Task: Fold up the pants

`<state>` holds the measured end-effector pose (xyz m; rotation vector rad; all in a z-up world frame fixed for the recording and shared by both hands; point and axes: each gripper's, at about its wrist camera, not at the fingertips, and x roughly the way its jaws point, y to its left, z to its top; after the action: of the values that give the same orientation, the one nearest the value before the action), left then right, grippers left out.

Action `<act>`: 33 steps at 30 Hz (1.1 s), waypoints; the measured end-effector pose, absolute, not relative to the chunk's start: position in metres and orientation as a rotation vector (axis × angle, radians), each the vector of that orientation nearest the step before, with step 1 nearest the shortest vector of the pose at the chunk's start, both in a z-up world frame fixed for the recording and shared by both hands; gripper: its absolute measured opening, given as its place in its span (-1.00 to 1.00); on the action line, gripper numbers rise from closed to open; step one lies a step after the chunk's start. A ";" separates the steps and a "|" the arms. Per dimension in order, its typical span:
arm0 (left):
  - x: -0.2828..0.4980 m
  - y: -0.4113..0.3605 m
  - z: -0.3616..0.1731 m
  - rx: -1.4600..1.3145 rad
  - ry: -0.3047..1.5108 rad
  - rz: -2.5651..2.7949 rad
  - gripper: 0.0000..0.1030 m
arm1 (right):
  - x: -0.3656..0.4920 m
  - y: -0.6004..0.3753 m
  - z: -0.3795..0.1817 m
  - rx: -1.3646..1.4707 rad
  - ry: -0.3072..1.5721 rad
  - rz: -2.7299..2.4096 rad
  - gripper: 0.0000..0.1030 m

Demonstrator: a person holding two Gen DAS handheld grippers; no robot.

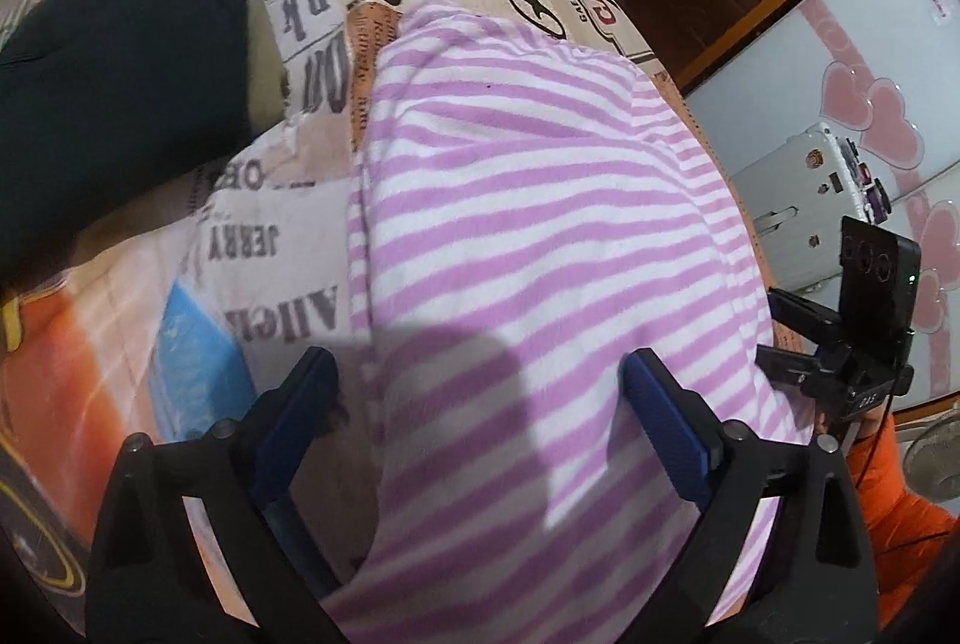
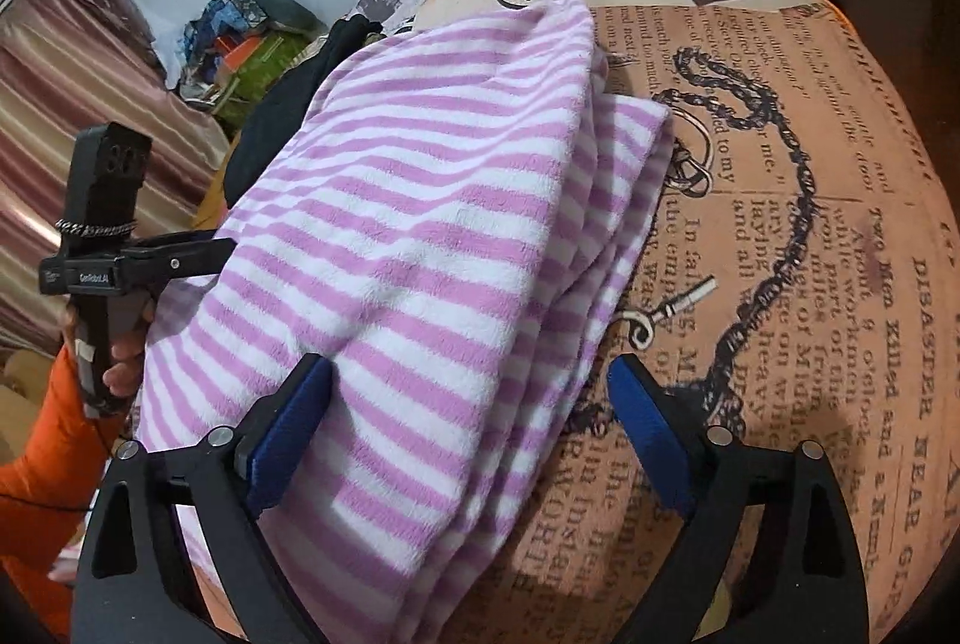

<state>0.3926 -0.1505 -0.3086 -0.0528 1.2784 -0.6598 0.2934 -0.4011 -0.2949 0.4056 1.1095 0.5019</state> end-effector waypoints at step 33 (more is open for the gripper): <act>0.372 -0.187 -0.243 0.069 1.074 -0.770 -0.40 | 0.300 -0.386 -0.243 0.340 0.956 0.563 -0.42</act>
<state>0.3725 -0.1868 -0.2435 0.0689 1.0741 -0.7702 0.3001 -0.3861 -0.2428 0.3399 0.9558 0.5627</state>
